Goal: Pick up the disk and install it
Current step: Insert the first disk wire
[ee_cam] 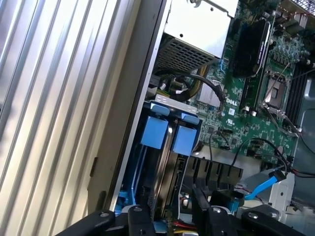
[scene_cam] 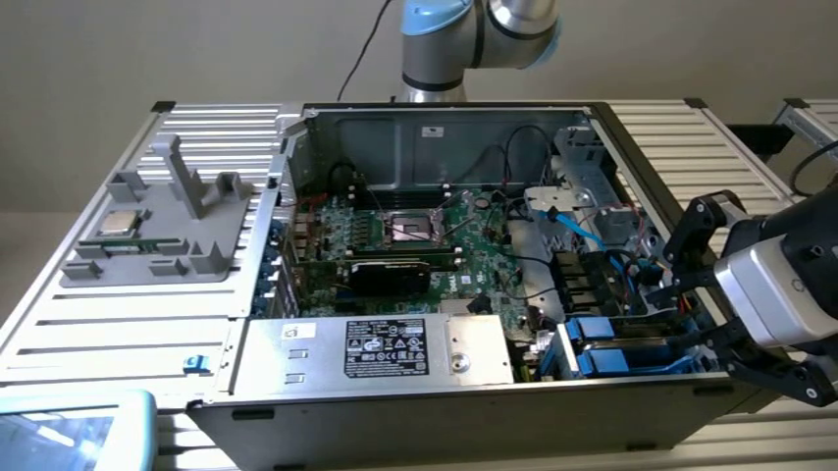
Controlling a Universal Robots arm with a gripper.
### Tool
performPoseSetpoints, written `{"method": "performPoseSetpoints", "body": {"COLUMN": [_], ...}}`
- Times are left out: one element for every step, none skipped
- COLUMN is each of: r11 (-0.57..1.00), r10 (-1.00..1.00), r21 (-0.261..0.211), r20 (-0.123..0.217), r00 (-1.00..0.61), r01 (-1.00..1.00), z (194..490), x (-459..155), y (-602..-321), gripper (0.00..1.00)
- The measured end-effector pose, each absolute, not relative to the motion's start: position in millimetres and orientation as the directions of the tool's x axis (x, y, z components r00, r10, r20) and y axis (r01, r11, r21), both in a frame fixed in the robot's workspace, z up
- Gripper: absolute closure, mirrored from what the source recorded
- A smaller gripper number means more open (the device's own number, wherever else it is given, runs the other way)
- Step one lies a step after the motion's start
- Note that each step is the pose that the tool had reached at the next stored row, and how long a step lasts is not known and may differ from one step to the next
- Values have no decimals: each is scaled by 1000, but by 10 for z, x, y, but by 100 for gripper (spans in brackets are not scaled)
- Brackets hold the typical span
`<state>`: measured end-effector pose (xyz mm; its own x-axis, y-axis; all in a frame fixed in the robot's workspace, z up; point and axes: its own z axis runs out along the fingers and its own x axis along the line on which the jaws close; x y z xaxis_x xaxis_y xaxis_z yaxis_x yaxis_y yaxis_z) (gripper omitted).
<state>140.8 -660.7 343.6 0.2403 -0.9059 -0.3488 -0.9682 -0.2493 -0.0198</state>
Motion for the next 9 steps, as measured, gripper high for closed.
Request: {"method": "performPoseSetpoints", "body": {"r11": [-249, -249, -250, -250, -250, -250, -250, -250, -250], "r10": [-905, -904, -904, -904, -904, -904, -904, -904, -904], "r21": [-20, -21, -21, -21, -21, -21, -21, -21, -21], "r20": [-351, -352, -353, -354, -354, -354, -354, -354, -354], "r00": [240, 241, 241, 241, 241, 241, 241, 241, 241], "r01": [-968, -968, -968, -968, -968, -968, -968, -968, -968], "z": [3432, 3427, 3422, 3417, 3416, 3415, 3414, 3414, 3414], "x": [1408, 1408, 1409, 1410, 1415, 1422, 1426, 1425, 1425], "y": [-6606, -6604, -6602, -6602, -6602, -6602, -6601, -6601, -6601], "gripper": [56, 56, 56, 56, 56, 56, 56, 56, 56]}}
